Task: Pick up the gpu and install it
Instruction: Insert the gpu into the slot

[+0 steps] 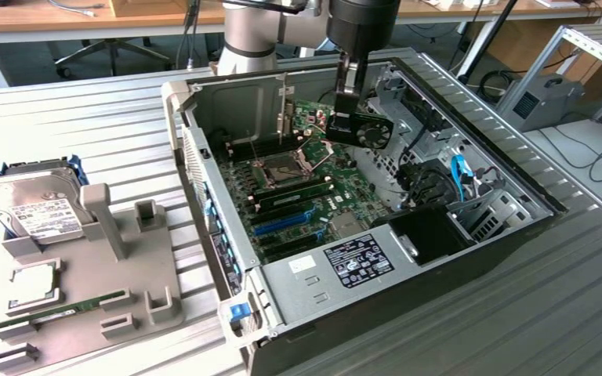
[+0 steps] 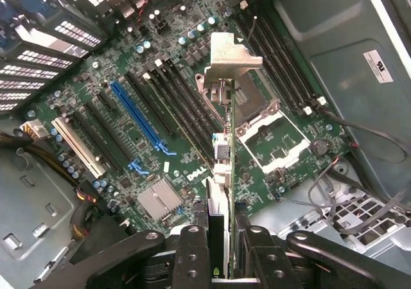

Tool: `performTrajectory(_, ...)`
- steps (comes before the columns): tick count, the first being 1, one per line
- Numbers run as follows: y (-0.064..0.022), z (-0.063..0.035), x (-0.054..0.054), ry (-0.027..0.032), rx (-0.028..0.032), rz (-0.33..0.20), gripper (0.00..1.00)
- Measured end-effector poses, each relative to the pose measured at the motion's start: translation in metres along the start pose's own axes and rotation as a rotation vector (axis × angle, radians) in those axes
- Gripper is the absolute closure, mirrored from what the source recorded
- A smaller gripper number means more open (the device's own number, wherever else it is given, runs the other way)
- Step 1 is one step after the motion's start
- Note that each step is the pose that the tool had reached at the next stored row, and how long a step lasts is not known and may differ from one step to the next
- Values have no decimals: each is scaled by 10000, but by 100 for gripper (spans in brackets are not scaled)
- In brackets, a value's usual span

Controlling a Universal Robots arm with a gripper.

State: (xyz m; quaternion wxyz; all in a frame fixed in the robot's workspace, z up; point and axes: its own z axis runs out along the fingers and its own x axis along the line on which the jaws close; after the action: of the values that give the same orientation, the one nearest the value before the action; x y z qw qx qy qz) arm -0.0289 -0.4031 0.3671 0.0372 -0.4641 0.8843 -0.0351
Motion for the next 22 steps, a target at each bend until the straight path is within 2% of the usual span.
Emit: performTrajectory(22,-1,0,-1,-55,-19,-569,74)
